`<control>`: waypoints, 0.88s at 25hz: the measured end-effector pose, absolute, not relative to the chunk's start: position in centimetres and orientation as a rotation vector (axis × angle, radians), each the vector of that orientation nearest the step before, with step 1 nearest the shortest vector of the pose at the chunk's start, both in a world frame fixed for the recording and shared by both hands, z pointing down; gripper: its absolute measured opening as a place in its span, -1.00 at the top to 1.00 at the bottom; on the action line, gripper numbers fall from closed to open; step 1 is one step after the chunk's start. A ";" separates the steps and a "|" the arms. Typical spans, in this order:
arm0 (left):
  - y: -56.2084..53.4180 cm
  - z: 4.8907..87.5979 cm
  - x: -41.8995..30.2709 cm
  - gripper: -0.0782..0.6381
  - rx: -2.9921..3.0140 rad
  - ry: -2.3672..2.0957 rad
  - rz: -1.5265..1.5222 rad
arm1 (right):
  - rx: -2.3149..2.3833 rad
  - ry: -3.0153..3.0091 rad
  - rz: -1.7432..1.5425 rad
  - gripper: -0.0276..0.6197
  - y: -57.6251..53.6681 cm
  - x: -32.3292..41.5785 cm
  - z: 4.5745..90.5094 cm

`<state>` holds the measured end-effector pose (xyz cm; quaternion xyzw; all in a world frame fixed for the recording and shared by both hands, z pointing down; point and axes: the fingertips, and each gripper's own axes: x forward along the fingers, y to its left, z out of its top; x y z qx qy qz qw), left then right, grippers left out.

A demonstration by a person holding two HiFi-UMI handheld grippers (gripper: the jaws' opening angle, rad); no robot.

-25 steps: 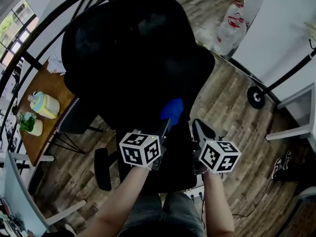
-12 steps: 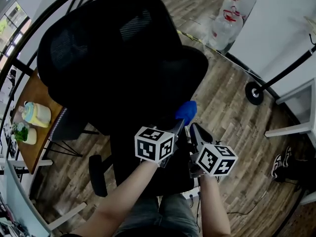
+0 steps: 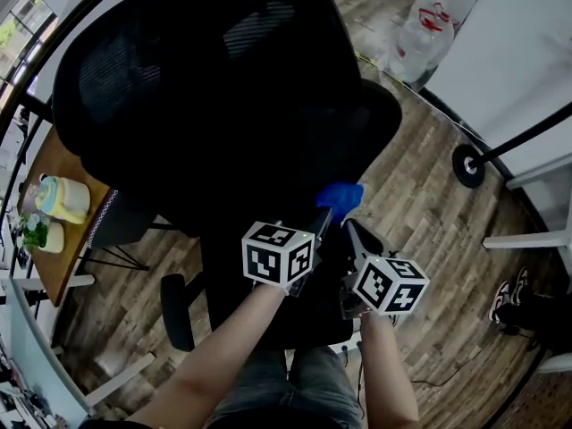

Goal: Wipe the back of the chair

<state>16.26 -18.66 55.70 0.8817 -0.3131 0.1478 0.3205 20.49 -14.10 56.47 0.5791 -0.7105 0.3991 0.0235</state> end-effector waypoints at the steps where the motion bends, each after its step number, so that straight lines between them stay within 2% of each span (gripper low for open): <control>1: -18.8 55.7 16.0 0.56 2.310 -0.836 0.383 | 1.780 -2.204 1.237 0.82 -14.3 20.2 56.5; 22: -20.0 55.1 6.6 0.56 2.223 -1.017 0.291 | 1.630 -2.288 1.177 0.82 -16.5 11.5 55.9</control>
